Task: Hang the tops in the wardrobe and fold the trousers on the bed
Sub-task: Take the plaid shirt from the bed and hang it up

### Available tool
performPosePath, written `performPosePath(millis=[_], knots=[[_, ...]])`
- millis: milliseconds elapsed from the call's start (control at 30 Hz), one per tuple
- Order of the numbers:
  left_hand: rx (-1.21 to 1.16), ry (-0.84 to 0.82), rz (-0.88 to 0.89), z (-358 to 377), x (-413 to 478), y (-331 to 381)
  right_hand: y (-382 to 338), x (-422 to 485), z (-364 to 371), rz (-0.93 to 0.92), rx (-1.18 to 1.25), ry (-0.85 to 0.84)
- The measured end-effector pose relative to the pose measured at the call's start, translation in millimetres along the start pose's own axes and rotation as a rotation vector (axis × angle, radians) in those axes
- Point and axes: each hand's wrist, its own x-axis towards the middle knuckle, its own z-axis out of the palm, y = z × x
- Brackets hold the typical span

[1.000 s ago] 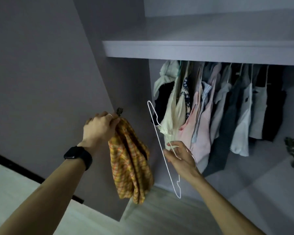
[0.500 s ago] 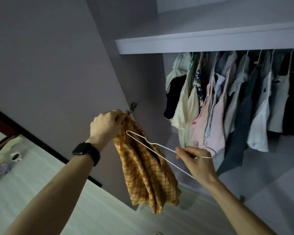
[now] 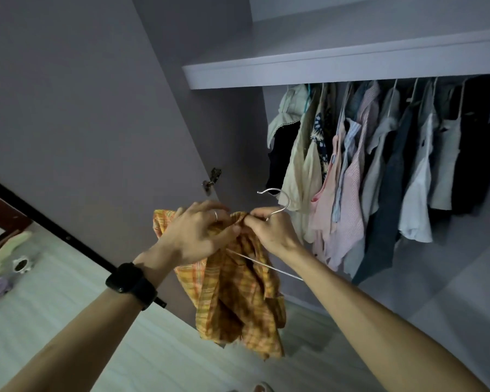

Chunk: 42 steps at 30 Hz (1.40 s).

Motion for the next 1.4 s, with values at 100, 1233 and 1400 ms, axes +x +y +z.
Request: performPosePath(millis=[100,1233,1400], knots=[[0.028,-0.021,-0.062,-4,14,1,-16,4,-1,-0.108,-0.004,0.005],[0.289,0.404,-0.08,-87,-5,-79,-66,132,-123,-0.281,-0.598,-0.066],[0.372,0.382,-0.079,-97,6,-82,-109,134,-140,-0.244,-0.641,-0.105]])
